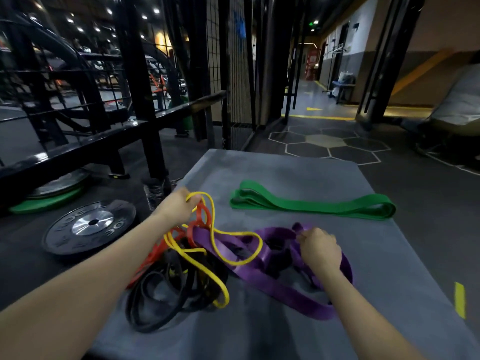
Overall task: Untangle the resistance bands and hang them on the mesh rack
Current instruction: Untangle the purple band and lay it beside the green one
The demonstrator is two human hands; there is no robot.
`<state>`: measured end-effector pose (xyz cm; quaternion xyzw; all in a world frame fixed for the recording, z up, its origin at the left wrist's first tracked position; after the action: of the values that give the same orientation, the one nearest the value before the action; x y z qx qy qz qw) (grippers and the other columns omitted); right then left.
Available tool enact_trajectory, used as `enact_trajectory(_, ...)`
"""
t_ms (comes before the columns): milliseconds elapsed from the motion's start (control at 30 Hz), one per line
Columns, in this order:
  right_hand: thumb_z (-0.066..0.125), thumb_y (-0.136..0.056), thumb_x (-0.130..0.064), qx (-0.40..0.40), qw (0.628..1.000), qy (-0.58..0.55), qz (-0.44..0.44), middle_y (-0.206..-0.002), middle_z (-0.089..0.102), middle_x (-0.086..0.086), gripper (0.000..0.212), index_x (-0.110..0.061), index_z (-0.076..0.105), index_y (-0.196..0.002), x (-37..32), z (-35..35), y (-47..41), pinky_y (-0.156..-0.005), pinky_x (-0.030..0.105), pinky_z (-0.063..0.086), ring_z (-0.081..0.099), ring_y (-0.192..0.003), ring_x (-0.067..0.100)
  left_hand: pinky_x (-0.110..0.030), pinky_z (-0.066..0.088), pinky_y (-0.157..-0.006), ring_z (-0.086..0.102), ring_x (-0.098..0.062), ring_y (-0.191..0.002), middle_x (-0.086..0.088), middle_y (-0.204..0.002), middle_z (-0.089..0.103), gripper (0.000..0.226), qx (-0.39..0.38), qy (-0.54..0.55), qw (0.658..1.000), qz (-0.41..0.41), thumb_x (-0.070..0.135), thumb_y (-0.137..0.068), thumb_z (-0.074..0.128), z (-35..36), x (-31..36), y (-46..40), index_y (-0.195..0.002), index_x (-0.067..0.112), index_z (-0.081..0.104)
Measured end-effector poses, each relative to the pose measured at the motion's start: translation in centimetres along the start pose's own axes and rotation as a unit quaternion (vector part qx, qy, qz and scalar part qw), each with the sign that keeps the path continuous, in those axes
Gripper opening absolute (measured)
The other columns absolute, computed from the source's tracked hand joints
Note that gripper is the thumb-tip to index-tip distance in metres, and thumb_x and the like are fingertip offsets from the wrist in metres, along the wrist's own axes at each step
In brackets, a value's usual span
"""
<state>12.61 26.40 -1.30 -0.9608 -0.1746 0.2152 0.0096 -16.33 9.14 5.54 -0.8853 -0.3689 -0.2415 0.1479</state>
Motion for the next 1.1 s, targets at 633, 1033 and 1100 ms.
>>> enact_trajectory(633, 0.064, -0.082, -0.022, 0.015, 0.956, -0.003, -0.294, -0.107, 0.056, 0.008, 0.024, -0.013, 0.067, -0.104, -11.6, 3.7, 5.8, -0.09, 0.037, 0.042, 0.048, -0.103, 0.029, -0.033, 0.019, -0.114, 0.039, -0.014, -0.129, 0.008, -0.132, 0.048, 0.064, -0.036, -0.195, 0.924, 0.326, 0.068, -0.074, 0.048, 8.3, 2.2, 7.5, -0.124, 0.028, 0.054)
enact_trajectory(1033, 0.072, -0.077, -0.036, -0.043, 0.958, -0.135, -0.248, -0.124, 0.052, 0.012, 0.062, -0.005, 0.049, -0.126, -13.1, 5.9, 4.3, -0.099, 0.034, 0.035, 0.048, -0.117, 0.029, -0.041, 0.043, -0.068, 0.054, -0.033, -0.08, -0.013, -0.078, 0.058, 0.025, 0.268, 0.091, 0.958, -0.048, 0.029, -0.087, 0.051, -4.4, -5.5, 2.9, -0.068, 0.014, 0.054)
enact_trajectory(1100, 0.067, -0.075, -0.052, -0.061, 0.954, -0.008, -0.294, -0.134, 0.047, 0.011, 0.079, -0.007, 0.04, -0.135, -14.2, 7.8, 5.0, -0.107, 0.036, 0.027, 0.04, -0.127, 0.03, -0.04, 0.044, -0.069, 0.057, -0.038, -0.087, -0.018, -0.082, 0.059, 0.028, 0.2, -0.009, 0.978, -0.051, 0.029, -0.085, 0.054, -3.1, -6.9, 2.9, -0.063, 0.012, 0.057)
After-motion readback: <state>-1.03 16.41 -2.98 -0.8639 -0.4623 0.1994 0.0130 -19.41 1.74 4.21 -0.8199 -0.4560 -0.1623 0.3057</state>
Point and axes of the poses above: each hand's wrist, its own y-axis away from the middle knuckle, its own z-axis out of the palm, x = y × z, the point moved 9 cm from there along -y, towards the middle knuckle
